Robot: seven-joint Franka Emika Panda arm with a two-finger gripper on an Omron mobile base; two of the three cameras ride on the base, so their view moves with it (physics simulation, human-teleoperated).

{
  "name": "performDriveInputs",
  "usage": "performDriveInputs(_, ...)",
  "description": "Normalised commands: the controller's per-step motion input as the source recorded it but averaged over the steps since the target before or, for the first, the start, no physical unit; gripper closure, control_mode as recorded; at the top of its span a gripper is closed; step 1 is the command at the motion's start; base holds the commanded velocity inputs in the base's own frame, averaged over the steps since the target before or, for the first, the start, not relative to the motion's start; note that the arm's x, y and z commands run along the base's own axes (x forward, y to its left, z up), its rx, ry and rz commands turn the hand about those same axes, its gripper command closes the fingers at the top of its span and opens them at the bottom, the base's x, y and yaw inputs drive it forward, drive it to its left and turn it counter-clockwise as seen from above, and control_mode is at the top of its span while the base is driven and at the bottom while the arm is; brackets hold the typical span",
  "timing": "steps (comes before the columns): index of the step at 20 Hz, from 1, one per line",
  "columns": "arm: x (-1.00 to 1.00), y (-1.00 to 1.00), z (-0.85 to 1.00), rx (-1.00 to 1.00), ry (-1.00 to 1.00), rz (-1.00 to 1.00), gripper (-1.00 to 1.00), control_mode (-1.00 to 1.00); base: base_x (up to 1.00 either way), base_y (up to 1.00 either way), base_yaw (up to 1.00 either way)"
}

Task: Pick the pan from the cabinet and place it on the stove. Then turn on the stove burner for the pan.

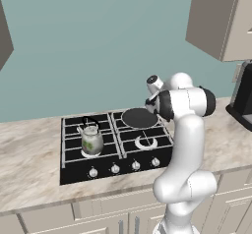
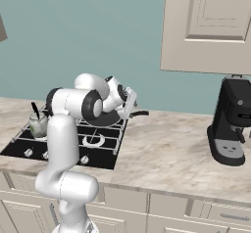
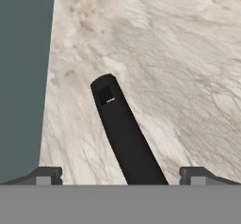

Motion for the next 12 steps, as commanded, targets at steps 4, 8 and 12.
performDriveInputs(4,-0.05,0.09,0.16,-0.02,-0.08,0.01,-1.0,-1.0,0.0,0.0,0.0)
performDriveInputs(8,-0.32,0.17,0.14,-0.01,-0.04,0.01,-1.0,-1.0,0.0,0.0,0.0)
performDriveInputs(12,-0.51,0.29,0.16,0.0,-0.01,0.02,-1.0,-1.0,0.0,0.0,0.0)
